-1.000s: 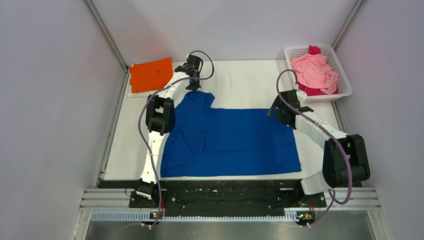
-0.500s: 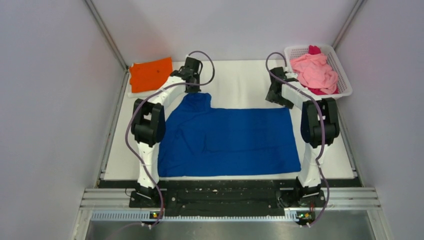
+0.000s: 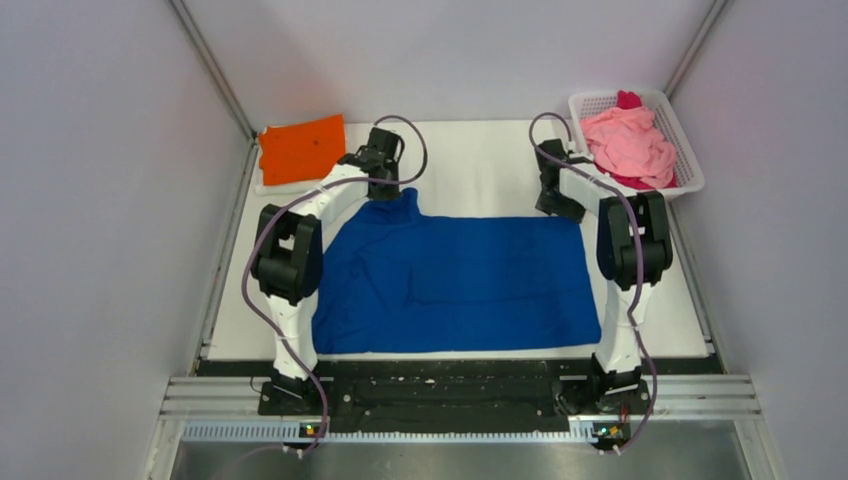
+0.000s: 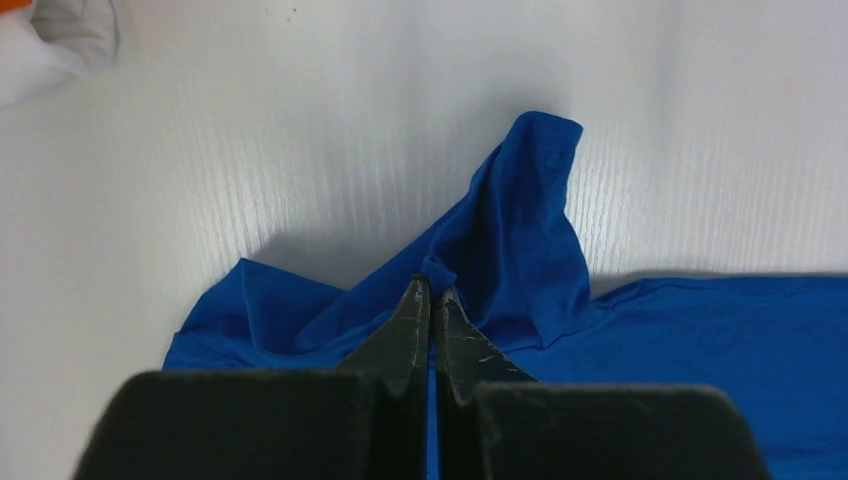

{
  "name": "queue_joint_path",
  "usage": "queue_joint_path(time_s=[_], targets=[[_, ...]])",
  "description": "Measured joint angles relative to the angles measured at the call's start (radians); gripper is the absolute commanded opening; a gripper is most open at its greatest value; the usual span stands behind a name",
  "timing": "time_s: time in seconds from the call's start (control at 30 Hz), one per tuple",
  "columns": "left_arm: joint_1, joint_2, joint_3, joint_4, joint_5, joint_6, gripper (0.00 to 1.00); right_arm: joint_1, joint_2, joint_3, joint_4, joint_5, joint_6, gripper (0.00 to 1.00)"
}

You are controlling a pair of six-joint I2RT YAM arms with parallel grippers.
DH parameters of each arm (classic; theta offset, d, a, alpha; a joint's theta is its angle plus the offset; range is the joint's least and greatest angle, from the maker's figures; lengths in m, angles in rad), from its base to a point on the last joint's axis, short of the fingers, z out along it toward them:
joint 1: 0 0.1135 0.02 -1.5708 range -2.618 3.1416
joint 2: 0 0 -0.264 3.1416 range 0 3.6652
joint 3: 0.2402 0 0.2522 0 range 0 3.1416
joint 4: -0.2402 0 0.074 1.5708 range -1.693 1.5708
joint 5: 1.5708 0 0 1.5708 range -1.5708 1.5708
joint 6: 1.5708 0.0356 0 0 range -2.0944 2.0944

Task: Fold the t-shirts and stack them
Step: Grab the side of the flattened tshirt furthest away from the robot with both arms, then fold the other side of the tshirt into a rectangle

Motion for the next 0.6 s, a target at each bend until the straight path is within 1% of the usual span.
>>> queue_joint_path(time_s=[0.2,0.27,0.37,0.6], targets=[[-0.005,-0.056,-0.064,0.023,0.002,-0.019,0.0,0.006,-0.028,-0.052,0.016,0.003,0.015,0.46],[-0.005,-0.071,-0.08,0.03,0.004,-0.022,0.0,0.008,-0.033,-0.062,0.02,0.003,0.02,0.35],[-0.005,-0.089,-0.098,0.041,0.008,-0.026,0.0,0.014,-0.035,-0.068,0.024,0.002,0.027,0.24],[-0.005,-0.101,-0.118,0.053,0.021,-0.03,0.0,0.021,-0.035,-0.072,0.027,0.003,0.037,0.01]])
